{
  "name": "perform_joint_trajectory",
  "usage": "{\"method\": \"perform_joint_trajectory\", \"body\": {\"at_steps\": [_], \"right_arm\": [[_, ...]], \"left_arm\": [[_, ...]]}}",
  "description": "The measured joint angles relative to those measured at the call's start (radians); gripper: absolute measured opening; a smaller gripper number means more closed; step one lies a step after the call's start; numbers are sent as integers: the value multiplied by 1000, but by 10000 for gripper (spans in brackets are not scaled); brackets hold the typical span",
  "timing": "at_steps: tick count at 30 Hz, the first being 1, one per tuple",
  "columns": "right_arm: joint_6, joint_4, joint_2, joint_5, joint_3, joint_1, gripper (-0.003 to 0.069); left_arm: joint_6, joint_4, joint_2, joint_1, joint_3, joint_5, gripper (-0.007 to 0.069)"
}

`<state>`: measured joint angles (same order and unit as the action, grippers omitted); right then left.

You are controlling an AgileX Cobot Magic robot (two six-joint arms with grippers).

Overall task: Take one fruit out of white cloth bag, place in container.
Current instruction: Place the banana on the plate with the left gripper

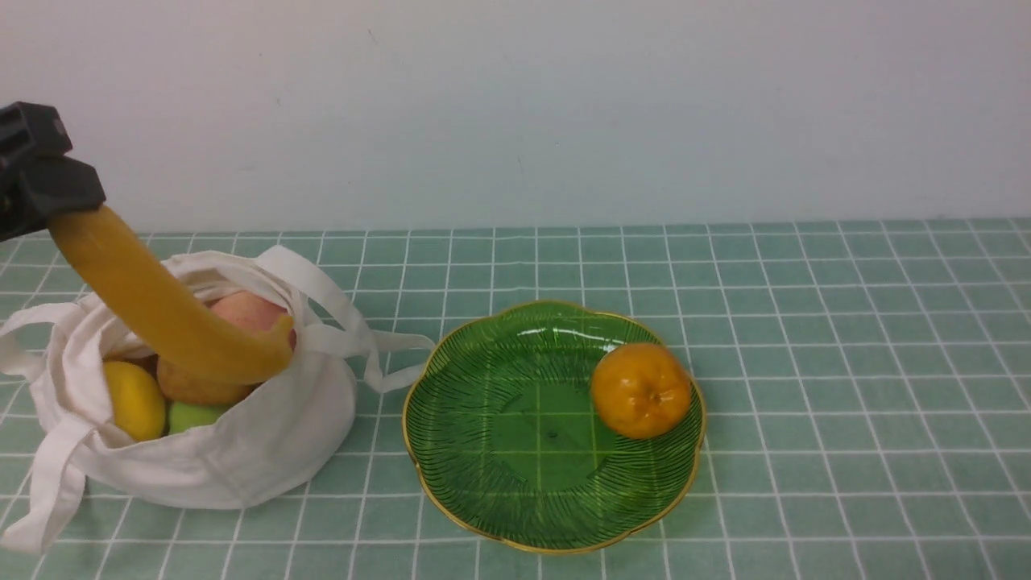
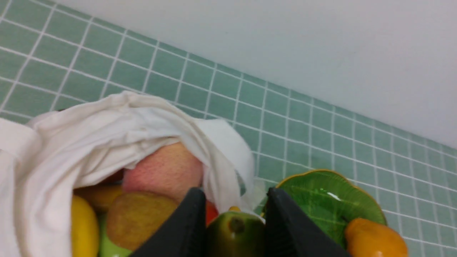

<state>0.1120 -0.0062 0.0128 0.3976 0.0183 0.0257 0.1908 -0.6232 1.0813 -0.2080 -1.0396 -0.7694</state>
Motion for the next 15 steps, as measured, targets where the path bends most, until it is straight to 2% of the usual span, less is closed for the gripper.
{"method": "perform_joint_trajectory", "body": {"at_steps": [1,2,3,5,7,8,9,10,12,15], "right_arm": [[0,0,0,0,0,0,-15],[0,0,0,0,0,0,-15],[0,0,0,0,0,0,-15],[0,0,0,0,0,0,-15],[0,0,0,0,0,0,-15],[0,0,0,0,0,0,-15],[0,0,0,0,0,0,-15],[0,0,0,0,0,0,-15],[0,0,0,0,0,0,-15],[0,0,0,0,0,0,-15]], "left_arm": [[42,-63,-8,0,0,-9,193],[62,-74,-12,0,0,-13,193],[149,-171,-27,0,0,-25,193],[230,-281,-38,0,0,-45,193],[364,-451,-45,0,0,-104,193],[373,-477,-45,0,0,-110,193],[453,-570,-42,0,0,-163,193],[462,-577,-41,0,0,-168,193],[556,-624,-21,5,0,-236,193],[606,-619,20,45,1,-283,193]]}}
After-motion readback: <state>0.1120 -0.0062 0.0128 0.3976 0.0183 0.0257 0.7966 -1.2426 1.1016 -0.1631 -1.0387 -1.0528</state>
